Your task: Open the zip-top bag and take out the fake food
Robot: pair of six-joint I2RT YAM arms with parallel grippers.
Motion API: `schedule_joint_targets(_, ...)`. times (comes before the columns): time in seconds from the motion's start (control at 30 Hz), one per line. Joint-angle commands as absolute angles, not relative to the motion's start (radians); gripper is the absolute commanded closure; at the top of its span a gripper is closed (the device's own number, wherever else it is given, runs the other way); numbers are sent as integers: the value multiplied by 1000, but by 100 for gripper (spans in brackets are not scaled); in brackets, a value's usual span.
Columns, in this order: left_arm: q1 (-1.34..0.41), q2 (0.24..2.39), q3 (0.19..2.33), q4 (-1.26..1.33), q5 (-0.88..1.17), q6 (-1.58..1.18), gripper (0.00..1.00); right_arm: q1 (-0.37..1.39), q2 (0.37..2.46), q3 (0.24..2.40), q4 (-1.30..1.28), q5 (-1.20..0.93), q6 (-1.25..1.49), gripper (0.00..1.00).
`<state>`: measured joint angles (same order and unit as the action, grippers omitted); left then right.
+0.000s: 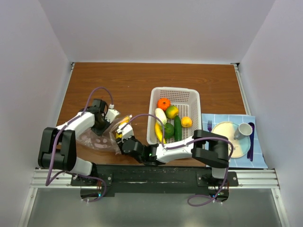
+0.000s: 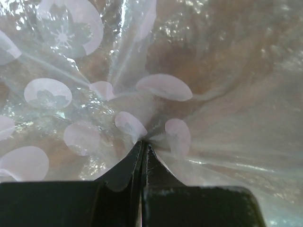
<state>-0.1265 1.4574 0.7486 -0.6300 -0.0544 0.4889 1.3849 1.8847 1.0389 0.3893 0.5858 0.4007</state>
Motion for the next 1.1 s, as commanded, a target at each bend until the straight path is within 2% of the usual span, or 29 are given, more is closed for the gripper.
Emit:
schedule_joint_targets(0.0, -114, 1509, 747, -571, -143, 488, 100, 1384, 1770, 994, 391, 552, 388, 82)
schedule_joint_targets(0.43, -114, 1470, 700, -546, -178, 509, 100, 1330, 1784, 1008, 347, 632, 425, 71)
schedule_joint_targets(0.7, -95, 1509, 695, -489, -264, 512, 100, 1287, 1619, 1120, 313, 603, 399, 75)
schedule_joint_targets(0.77, -86, 1544, 771, -540, -229, 460, 100, 1263, 1539, 1172, 183, 607, 405, 73)
schedule_joint_targets(0.8, -86, 1555, 811, -572, -159, 440, 100, 1249, 1507, 1177, 148, 607, 411, 70)
schedule_joint_targets(0.9, -87, 1609, 1031, -630, -127, 370, 100, 1161, 1395, 1138, 52, 568, 445, 62)
schedule_joint_targets(1.07, -87, 1762, 1238, -661, -120, 322, 100, 1028, 1307, 1026, 35, 465, 483, 54)
